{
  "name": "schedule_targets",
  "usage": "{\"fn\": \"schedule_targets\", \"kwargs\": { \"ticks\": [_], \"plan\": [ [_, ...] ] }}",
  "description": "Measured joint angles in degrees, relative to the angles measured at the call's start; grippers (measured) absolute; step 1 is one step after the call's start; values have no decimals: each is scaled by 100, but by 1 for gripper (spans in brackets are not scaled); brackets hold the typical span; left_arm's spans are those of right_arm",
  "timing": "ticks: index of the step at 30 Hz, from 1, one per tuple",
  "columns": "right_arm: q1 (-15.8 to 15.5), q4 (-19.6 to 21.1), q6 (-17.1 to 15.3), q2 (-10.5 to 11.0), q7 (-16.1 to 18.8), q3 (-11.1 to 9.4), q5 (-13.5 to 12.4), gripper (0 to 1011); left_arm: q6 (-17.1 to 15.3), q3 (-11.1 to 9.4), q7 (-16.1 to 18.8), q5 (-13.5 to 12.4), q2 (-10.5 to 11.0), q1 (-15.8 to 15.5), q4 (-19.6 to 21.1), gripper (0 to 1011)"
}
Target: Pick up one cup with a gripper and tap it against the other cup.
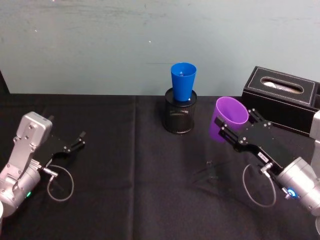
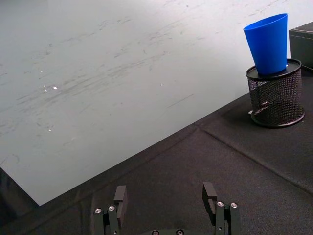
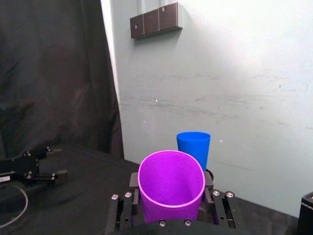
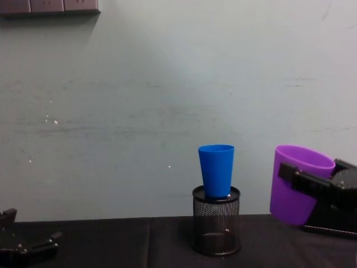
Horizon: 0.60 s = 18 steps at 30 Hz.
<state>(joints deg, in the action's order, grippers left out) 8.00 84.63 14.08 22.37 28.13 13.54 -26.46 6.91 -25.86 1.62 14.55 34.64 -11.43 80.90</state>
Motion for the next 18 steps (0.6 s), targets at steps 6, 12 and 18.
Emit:
{"fn": "schedule_targets", "kwargs": {
  "ticks": [6, 12, 18],
  "plan": [
    [-20, 122, -32, 40, -25, -48, -3, 731, 0, 0, 0, 0, 0, 0, 0, 1011],
    [-20, 111, -34, 38, -24, -42, -1, 731, 0, 0, 0, 0, 0, 0, 0, 1011],
    [-18, 97, -35, 35, -22, -36, 1, 731, 0, 0, 0, 0, 0, 0, 0, 1012]
  ]
}}
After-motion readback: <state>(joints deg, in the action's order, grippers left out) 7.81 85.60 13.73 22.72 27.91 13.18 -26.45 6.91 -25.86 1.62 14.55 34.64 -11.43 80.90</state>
